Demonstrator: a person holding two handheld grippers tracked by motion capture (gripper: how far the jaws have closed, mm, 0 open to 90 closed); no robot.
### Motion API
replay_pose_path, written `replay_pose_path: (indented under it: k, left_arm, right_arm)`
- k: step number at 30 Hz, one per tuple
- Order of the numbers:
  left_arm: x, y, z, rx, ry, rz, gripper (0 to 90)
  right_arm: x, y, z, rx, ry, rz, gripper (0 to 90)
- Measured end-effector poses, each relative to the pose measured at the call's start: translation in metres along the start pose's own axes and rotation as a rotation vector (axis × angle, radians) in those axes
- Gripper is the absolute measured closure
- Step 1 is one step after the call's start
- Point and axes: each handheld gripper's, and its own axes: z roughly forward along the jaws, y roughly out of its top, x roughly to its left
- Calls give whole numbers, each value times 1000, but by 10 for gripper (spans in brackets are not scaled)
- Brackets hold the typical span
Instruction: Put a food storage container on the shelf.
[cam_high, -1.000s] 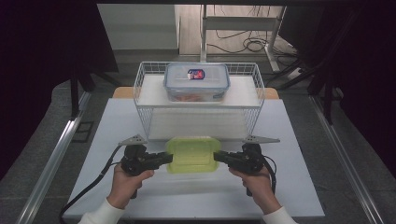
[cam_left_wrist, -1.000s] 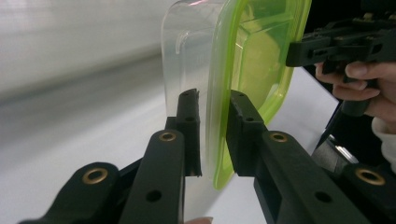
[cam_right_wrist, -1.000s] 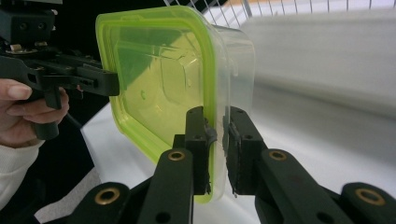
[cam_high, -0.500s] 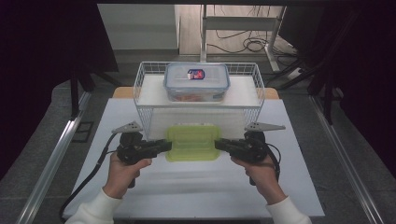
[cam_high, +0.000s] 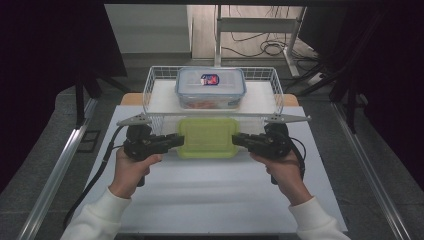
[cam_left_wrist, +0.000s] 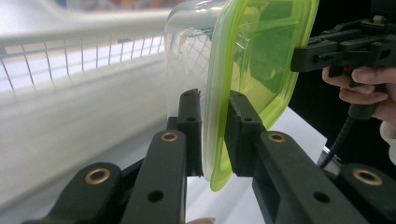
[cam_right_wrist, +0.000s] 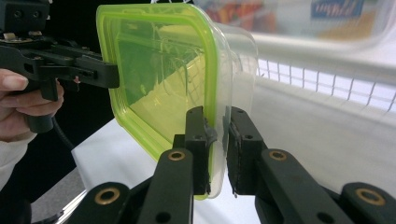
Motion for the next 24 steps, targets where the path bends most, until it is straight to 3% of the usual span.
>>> replay_pose_path:
  k: [7,12,24]
  left_arm:
    - [-2,23,-4,-21,0,9,793]
    - [-4,39,-6,-24,22,31,795]
    - [-5,71,-8,-33,27,49,797]
  right_arm:
    - [4,23,-8,-13,-16,-16,795]
    - [5,36,-9,-6,-39,-34,793]
    - [0,63,-14,-24,-34,-28,794]
